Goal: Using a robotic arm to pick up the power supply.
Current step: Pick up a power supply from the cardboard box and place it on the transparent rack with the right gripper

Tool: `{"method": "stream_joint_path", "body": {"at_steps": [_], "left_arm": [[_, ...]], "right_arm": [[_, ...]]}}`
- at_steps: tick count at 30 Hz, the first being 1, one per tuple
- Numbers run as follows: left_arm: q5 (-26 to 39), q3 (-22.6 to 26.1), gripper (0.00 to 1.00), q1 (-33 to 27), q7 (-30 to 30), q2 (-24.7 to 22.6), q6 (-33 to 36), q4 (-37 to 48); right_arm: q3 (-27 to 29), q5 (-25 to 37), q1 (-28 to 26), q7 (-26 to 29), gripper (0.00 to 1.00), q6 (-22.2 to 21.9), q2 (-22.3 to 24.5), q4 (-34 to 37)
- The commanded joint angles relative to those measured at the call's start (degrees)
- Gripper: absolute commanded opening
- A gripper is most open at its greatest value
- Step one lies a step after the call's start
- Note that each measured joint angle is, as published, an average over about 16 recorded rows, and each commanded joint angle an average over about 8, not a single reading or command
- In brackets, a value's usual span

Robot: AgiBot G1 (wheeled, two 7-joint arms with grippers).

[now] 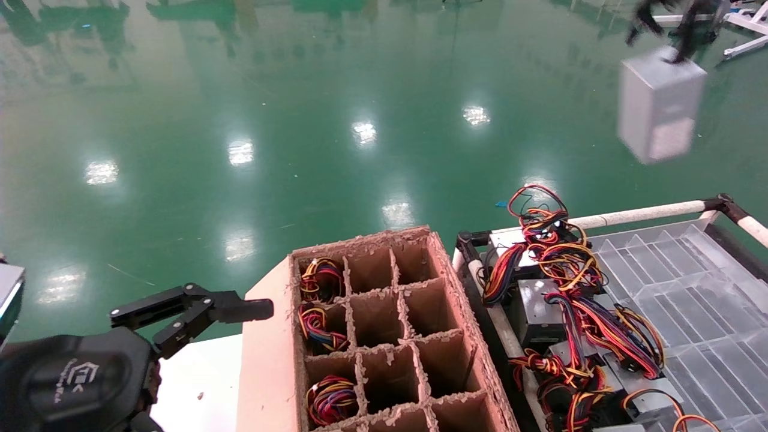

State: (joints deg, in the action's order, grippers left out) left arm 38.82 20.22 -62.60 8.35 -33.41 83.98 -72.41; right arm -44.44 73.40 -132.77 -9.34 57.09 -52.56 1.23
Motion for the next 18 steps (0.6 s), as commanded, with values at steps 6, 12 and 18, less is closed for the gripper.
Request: {"method": "stream_joint_path", "body": {"at_steps": [6, 12, 18], "left_arm": [[0.0, 0.0, 1.00, 0.0, 0.0, 0.0, 0.0, 0.0], [0.0, 0.0, 1.00, 0.0, 0.0, 0.0, 0.0, 0.0], [0.0, 0.0, 1.00, 0.0, 0.0, 0.0, 0.0, 0.0]], "right_arm": [[-0.5, 0.7, 3.3, 0.1, 0.00, -3.8, 3.2, 1.9], [0.0, 0.0, 7.6, 0.3, 0.00, -5.4, 4.3, 2.1], [0.6, -0.7, 11.0, 0.9, 0.00, -5.2, 4.2, 1.4]]}}
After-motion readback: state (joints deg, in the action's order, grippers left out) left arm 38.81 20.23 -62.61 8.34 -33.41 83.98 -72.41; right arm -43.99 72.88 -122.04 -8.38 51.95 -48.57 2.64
